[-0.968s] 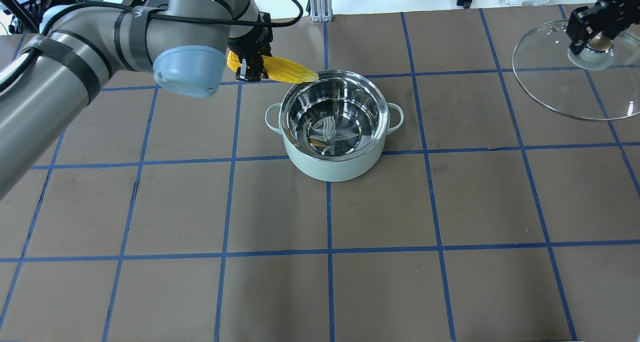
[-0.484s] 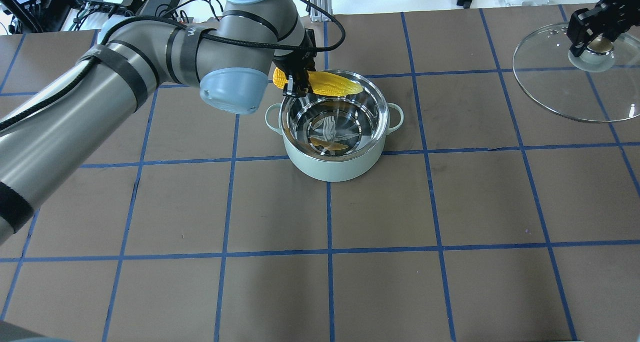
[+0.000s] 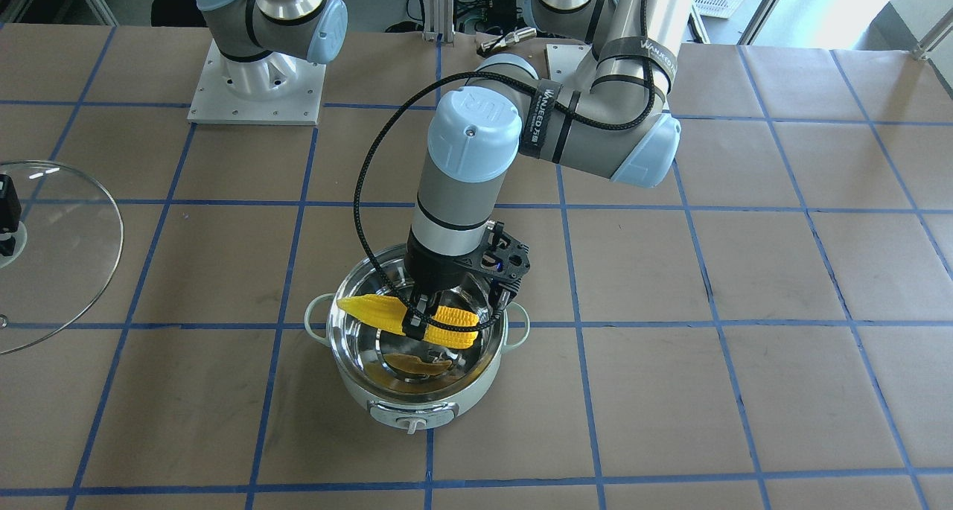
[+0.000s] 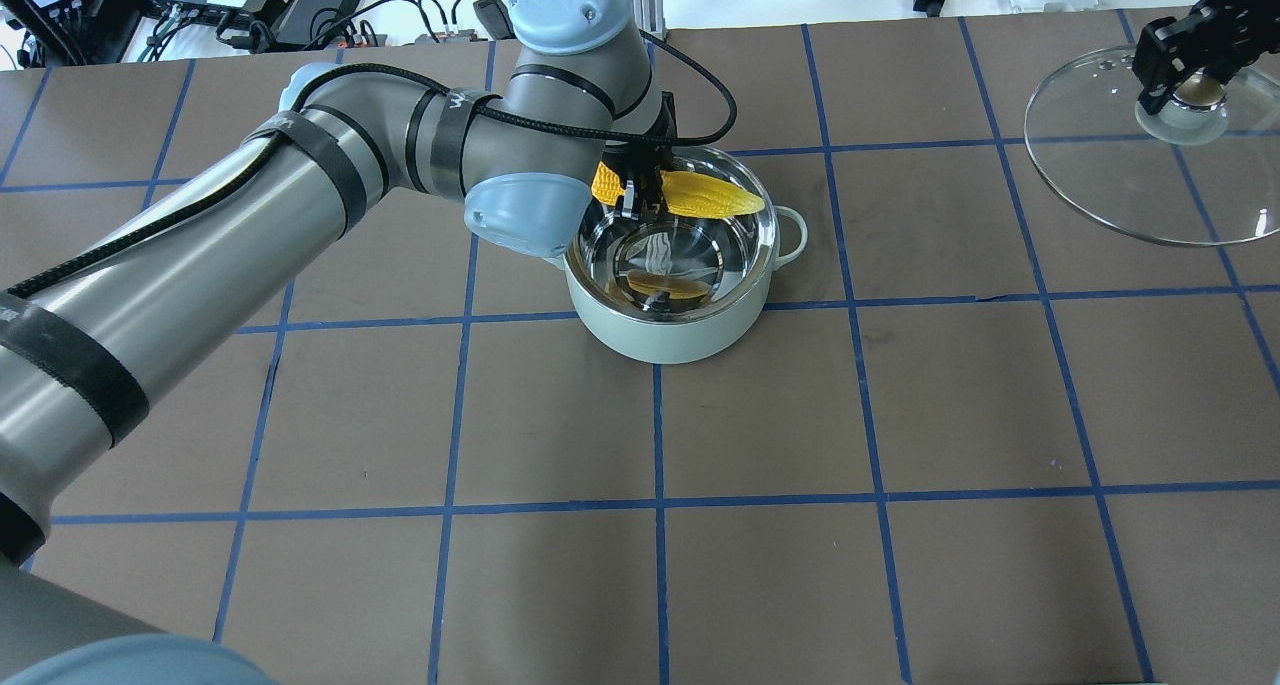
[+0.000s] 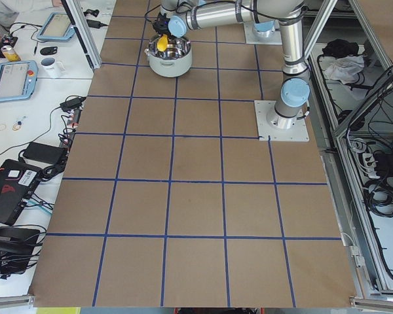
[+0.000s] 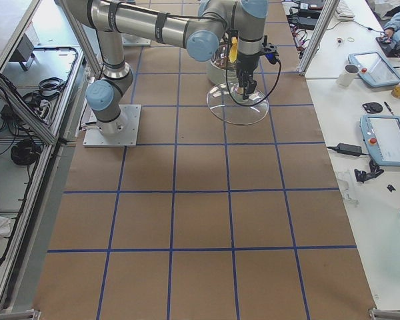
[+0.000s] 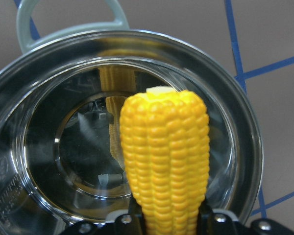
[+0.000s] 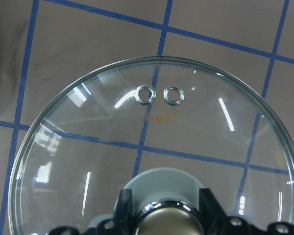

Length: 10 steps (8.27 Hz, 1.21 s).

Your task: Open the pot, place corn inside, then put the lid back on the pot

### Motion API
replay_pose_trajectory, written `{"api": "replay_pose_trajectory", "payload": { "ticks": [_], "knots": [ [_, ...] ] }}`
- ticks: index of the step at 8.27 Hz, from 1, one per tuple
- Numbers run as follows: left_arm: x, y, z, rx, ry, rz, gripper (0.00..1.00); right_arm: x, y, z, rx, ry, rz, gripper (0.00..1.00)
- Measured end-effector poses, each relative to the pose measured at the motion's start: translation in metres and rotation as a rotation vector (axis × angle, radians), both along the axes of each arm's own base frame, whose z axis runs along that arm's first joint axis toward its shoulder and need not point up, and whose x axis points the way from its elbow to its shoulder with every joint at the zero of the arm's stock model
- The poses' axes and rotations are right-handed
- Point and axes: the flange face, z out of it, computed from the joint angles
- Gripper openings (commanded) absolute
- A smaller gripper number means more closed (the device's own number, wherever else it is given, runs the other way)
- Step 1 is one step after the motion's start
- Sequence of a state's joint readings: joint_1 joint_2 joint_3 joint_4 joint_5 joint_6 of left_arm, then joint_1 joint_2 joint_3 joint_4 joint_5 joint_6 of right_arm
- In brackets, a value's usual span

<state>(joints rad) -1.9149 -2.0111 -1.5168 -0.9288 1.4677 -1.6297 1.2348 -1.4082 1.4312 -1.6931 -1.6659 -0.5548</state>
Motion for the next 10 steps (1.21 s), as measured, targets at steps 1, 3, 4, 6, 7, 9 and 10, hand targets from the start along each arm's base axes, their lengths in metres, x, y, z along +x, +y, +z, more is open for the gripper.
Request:
{"api": "replay_pose_trajectory", "payload": {
  "ticks": [1,3,4,6,7,9,10],
  "knots": [
    [-0.001,0.0,-0.003,0.004,-0.002,-0.001,0.54,0.0,0.0,0.0,0.0,-0.001,0.0,0.09],
    [0.0,0.001,-0.006,0.012,-0.006,-0.002,0.59,0.0,0.0,0.0,0.001,-0.003,0.002,0.07],
    [0.0,0.002,-0.008,0.019,-0.008,-0.001,0.68,0.0,0.0,0.0,0.001,-0.004,0.002,0.07],
    [0.0,0.002,-0.01,0.023,-0.01,0.002,0.79,0.0,0.0,0.0,0.001,-0.004,0.001,0.07],
    [0.0,0.002,-0.007,0.015,-0.009,0.003,0.81,0.0,0.0,0.0,0.0,-0.004,0.0,0.07],
    [0.003,0.003,0.012,-0.019,0.0,-0.013,0.89,0.001,0.0,0.001,-0.004,-0.004,-0.002,0.07],
    [0.005,0.004,0.025,-0.047,-0.004,-0.067,0.92,0.002,0.0,0.004,-0.012,-0.004,-0.006,0.08]
  ]
}}
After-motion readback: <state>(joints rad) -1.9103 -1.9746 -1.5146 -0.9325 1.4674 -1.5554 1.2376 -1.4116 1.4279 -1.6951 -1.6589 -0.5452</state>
